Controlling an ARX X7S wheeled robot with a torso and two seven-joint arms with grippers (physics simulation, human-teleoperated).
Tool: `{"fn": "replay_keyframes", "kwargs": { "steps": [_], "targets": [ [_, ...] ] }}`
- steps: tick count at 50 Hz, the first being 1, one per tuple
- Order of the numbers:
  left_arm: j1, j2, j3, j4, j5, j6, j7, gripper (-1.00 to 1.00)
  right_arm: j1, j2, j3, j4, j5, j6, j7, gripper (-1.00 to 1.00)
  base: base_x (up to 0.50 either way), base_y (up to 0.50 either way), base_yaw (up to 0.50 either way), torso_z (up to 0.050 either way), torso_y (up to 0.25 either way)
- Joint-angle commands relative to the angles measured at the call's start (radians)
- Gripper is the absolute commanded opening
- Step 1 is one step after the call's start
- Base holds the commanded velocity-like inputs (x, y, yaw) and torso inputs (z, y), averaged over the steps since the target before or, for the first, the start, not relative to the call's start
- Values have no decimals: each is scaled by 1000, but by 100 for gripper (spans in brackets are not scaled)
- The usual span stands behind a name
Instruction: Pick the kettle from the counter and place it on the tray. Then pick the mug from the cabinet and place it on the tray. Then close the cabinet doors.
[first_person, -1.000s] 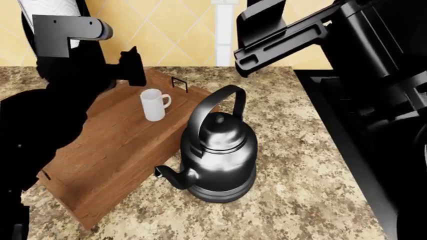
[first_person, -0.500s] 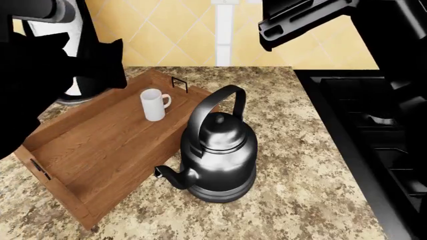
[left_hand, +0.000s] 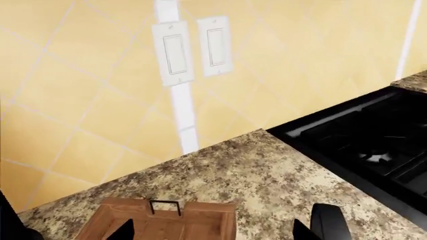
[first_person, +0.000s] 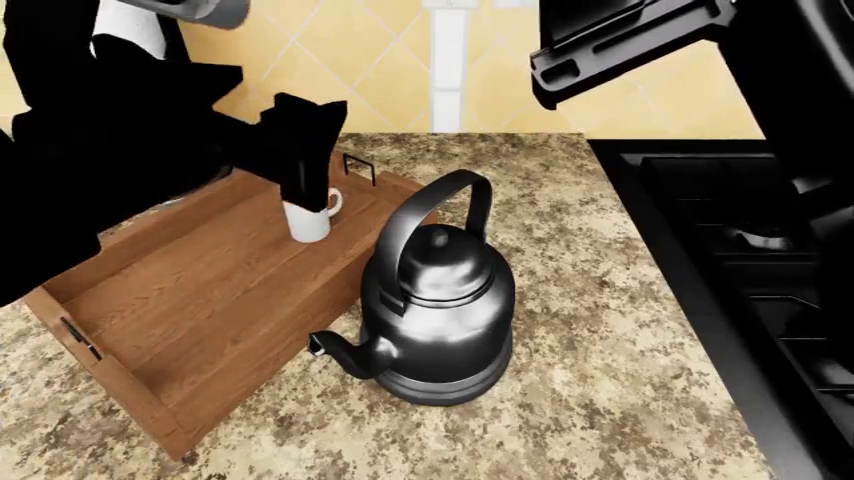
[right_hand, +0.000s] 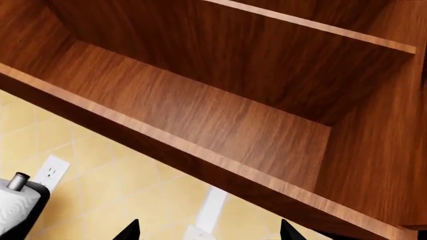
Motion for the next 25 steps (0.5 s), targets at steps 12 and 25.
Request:
{"fn": "replay_keyframes", "kwargs": {
  "steps": [12, 25],
  "targets": [
    [-87, 51, 119, -36, -136, -7, -77, 100, 14, 11, -9, -11, 25, 10, 25, 100, 0, 0, 0, 0, 0],
    [-99, 78, 138, -37, -126, 18, -73, 100, 26, 16, -21, -12, 39, 16, 35, 100, 0, 0, 0, 0, 0]
  ]
}}
